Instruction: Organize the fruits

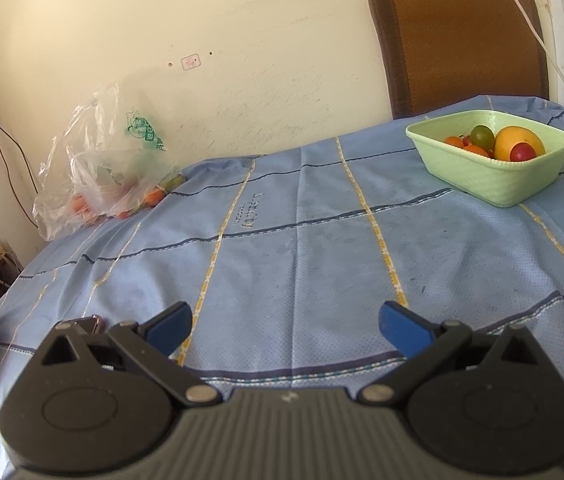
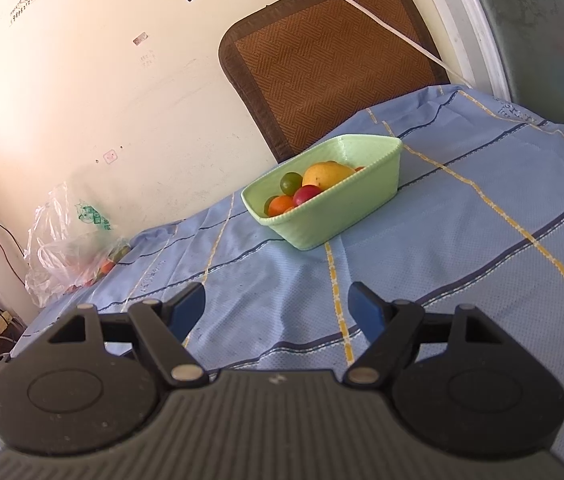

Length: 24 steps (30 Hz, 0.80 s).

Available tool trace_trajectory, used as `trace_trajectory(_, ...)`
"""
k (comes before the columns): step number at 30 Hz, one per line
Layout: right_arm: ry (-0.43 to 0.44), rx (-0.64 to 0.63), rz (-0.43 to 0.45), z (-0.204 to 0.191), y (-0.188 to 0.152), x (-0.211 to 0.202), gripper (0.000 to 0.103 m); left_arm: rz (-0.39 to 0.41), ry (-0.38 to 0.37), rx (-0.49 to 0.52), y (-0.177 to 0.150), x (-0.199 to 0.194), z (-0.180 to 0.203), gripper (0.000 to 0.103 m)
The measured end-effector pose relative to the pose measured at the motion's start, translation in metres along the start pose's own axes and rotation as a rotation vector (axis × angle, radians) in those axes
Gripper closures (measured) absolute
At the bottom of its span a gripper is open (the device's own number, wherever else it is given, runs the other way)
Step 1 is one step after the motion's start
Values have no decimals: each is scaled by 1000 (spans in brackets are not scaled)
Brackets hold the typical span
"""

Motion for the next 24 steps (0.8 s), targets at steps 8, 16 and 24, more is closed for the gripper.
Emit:
trace_trajectory(8, 0, 2, -2, 0, 0, 0, 23, 8, 0, 24, -1, -2, 3, 0)
trace_trajectory(16, 0, 2, 0, 0, -1, 0, 23, 10, -16, 39, -2, -4, 7, 0)
trace_trajectory(24, 1, 2, 0, 0, -1, 0, 23, 6, -24, 49, -2, -4, 9, 0)
Point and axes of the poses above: each gripper's, at about its wrist camera, not at the fingertips, and x roughly the way its jaws point, z to its right, y to its top, the point moved 1 cm from there along x, roughly the way its jaws point, and after that the axes turned 8 degrees about -y, right-handed, at the moved point
